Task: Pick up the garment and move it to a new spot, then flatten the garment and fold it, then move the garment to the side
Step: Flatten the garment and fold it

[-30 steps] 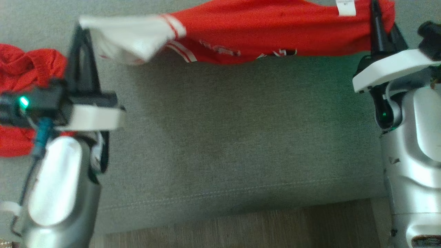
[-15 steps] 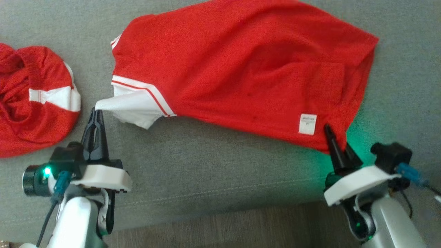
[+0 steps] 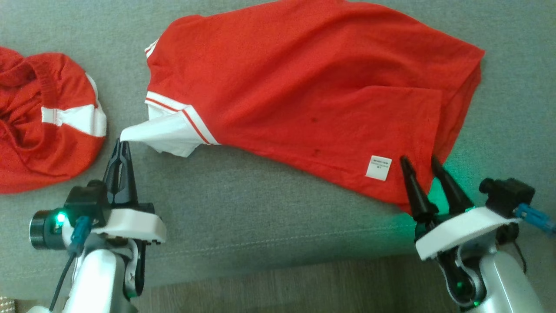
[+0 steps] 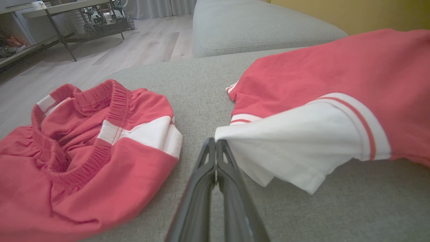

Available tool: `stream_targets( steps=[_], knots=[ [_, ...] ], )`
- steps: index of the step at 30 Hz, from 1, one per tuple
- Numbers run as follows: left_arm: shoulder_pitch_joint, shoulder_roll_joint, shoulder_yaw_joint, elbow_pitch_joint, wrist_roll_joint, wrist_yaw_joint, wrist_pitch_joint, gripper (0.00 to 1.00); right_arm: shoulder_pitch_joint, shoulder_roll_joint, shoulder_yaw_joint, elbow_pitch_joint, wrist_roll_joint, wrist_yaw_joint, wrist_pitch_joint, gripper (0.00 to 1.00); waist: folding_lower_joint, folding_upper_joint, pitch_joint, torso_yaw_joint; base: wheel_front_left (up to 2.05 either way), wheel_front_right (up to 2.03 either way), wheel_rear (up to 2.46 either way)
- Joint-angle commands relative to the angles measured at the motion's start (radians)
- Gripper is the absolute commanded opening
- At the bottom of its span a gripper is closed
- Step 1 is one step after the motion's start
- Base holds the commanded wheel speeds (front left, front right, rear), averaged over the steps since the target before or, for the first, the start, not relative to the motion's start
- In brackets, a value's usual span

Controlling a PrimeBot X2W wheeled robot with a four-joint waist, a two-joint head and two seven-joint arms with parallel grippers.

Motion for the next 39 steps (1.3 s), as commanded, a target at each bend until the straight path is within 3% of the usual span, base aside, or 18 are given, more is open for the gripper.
stream_targets(
  steps=[1,11,12,17,24,31,35,39],
  knots=[
    [-0.027,0.010,0.044,-0.026,0.011,0.000,-0.005,0.00,0.044,-0.015,0.025,-0.042,0.027,0.000,0.034,1.00,0.0000,-0.0001,0.002,0.004,0.00,0.00,0.00],
    [-0.031,-0.002,0.061,-0.034,0.016,-0.003,-0.005,0.00,0.134,-0.034,0.003,-0.147,0.041,0.000,0.133,1.00,0.0000,-0.0001,0.018,0.011,0.00,0.00,0.00],
    [-0.032,-0.003,0.062,-0.035,0.017,-0.003,-0.005,0.00,0.136,-0.033,0.002,-0.153,0.042,0.000,0.135,0.91,0.0000,-0.0001,0.020,0.011,0.00,0.00,0.00],
    [-0.040,-0.008,0.065,-0.031,0.022,-0.009,-0.005,0.00,0.143,-0.027,0.009,-0.164,0.053,0.000,0.149,0.00,0.0000,-0.0001,0.020,0.014,0.00,0.00,0.00],
    [-0.057,-0.013,0.080,-0.049,0.007,-0.032,-0.005,0.00,0.152,-0.032,-0.014,-0.223,0.067,0.000,0.150,0.00,0.0000,-0.0001,0.007,0.015,0.00,0.00,0.00],
    [-0.182,0.014,0.054,-0.178,-0.048,-0.155,0.007,0.00,0.038,-0.076,-0.117,-0.409,0.066,0.000,0.164,0.00,0.0000,-0.0001,-0.025,0.005,0.00,0.00,0.00],
    [-0.377,0.079,0.019,-0.253,-0.091,-0.205,0.144,0.00,-0.143,-0.135,-0.169,-0.465,0.028,0.000,0.247,0.00,0.0000,-0.0001,-0.020,-0.011,0.00,0.00,0.00],
    [-0.641,0.141,-0.051,-0.244,-0.163,-0.223,0.345,0.00,-0.397,-0.160,-0.190,-0.416,0.011,0.000,0.366,0.00,0.0000,-0.0001,0.018,-0.023,0.00,0.00,0.00]
  ],
)
